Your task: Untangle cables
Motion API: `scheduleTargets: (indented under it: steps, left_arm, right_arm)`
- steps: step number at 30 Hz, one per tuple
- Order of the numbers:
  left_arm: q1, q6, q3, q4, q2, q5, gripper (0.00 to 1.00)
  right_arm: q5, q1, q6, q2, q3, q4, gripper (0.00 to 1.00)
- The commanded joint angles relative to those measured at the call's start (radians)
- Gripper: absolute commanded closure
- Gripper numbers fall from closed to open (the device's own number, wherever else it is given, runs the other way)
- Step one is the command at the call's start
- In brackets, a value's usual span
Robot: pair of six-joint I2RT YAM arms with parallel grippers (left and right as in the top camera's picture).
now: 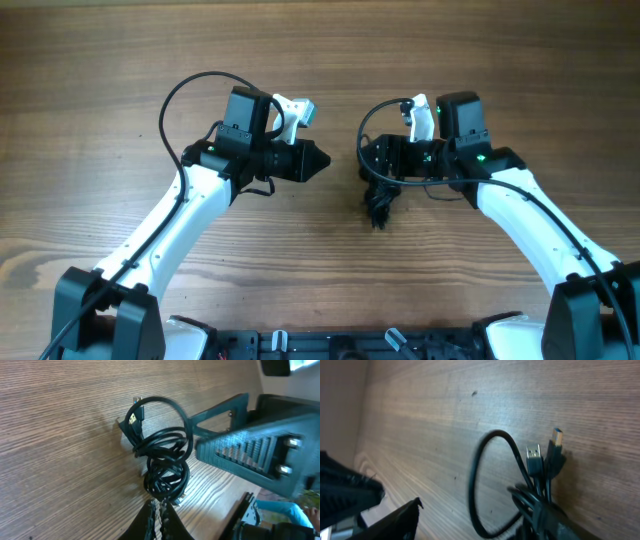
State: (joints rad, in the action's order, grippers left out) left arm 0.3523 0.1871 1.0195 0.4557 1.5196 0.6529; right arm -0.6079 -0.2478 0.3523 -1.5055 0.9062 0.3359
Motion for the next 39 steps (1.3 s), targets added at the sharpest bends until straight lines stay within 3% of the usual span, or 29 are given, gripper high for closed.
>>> scheduleTargets:
  steps: [1, 3, 6, 10, 11, 12, 14, 16, 17, 21, 26, 30, 34, 35, 39]
  left_arm:
    - [0.003, 0.029, -0.006, -0.002, 0.009, -0.1, 0.94]
    - [-0.014, 0.218, -0.006, -0.002, 0.009, -0.281, 0.89]
    - [-0.08, 0.46, -0.006, 0.04, 0.009, -0.413, 0.9]
    - [-0.246, 0.478, -0.006, 0.09, 0.009, -0.4, 0.92]
    - [-0.277, 0.436, -0.006, 0.09, 0.008, -0.326, 0.94]
    - [-0.29, 0.315, -0.006, 0.077, 0.009, -0.2, 0.94]
    - [-0.25, 0.193, -0.01, 0.091, 0.009, -0.104, 0.87]
    - [-0.189, 0.22, -0.039, 0.083, 0.01, -0.117, 0.85]
    - [-0.137, 0.4, -0.075, 0.079, 0.024, -0.183, 0.85]
    - [-0.031, 0.659, -0.149, -0.084, 0.079, -0.244, 0.73]
    - [0.088, 0.78, -0.152, -0.187, 0.212, -0.366, 0.6]
    - [0.091, 0.794, -0.152, -0.287, 0.277, -0.385, 0.67]
    - [0.091, 0.789, -0.152, -0.403, 0.293, -0.397, 0.84]
    - [0.091, 0.785, -0.152, -0.418, 0.293, -0.407, 0.96]
    - [0.071, 0.68, -0.148, -0.52, 0.248, -0.231, 0.96]
  right_arm:
    - [-0.037, -0.003, -0.037, 0.0, 0.024, 0.058, 0.25]
    - [0.036, -0.037, -0.042, -0.004, 0.018, 0.072, 0.25]
    - [0.066, -0.078, -0.097, -0.011, 0.016, 0.057, 0.3]
    - [-0.045, -0.114, -0.321, -0.006, 0.021, -0.051, 0.31]
    - [-0.027, -0.127, -0.332, -0.006, 0.025, -0.051, 0.31]
    - [0.001, -0.13, -0.317, -0.006, 0.025, -0.05, 0.31]
    - [0.063, -0.117, -0.22, -0.006, 0.025, -0.052, 0.29]
    - [0.066, -0.077, -0.156, -0.006, 0.025, -0.046, 0.28]
    - [0.077, -0.05, -0.11, -0.006, 0.025, -0.033, 0.28]
    - [0.084, -0.034, -0.086, -0.006, 0.025, -0.029, 0.28]
    - [0.085, -0.034, -0.089, -0.006, 0.025, 0.018, 0.27]
    - [0.084, -0.034, -0.089, -0.006, 0.025, 0.04, 0.28]
    - [0.011, -0.034, -0.143, -0.006, 0.025, 0.023, 0.26]
    - [-0.025, -0.034, -0.182, -0.006, 0.025, 0.016, 0.26]
    - [-0.182, -0.034, -0.299, 0.036, 0.025, 0.013, 0.26]
